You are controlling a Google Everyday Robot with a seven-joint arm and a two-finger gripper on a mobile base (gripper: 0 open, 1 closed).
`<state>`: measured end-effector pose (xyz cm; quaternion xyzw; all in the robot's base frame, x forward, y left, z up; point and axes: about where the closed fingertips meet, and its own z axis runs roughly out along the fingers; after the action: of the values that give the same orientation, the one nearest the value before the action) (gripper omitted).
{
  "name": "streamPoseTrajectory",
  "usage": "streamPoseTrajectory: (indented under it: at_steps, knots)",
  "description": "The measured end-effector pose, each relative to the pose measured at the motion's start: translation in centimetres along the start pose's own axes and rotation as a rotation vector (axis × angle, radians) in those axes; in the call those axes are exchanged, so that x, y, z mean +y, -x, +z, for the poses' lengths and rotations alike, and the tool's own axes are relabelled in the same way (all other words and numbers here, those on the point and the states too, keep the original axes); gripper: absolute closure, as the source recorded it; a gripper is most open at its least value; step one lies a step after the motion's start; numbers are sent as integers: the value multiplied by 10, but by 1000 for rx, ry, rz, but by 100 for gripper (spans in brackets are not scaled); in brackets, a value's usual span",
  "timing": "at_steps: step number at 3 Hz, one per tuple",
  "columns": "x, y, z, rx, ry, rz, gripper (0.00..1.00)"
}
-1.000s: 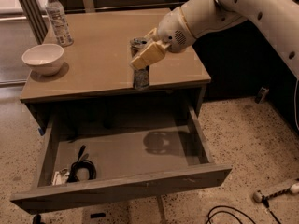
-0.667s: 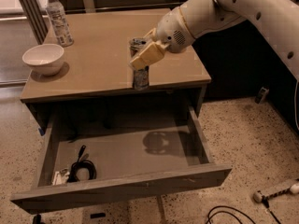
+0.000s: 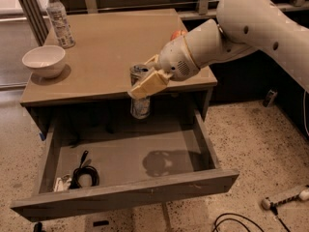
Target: Place redbull can into top drawer
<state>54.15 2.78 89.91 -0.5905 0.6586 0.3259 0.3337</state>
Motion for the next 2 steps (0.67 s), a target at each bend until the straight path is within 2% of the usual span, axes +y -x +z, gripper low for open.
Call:
streamPoseTrajectory:
  at_steps: [1, 2]
  knots:
    - [32, -60, 30, 4, 35, -13, 100]
    - [32, -57, 31, 6, 40, -12, 100]
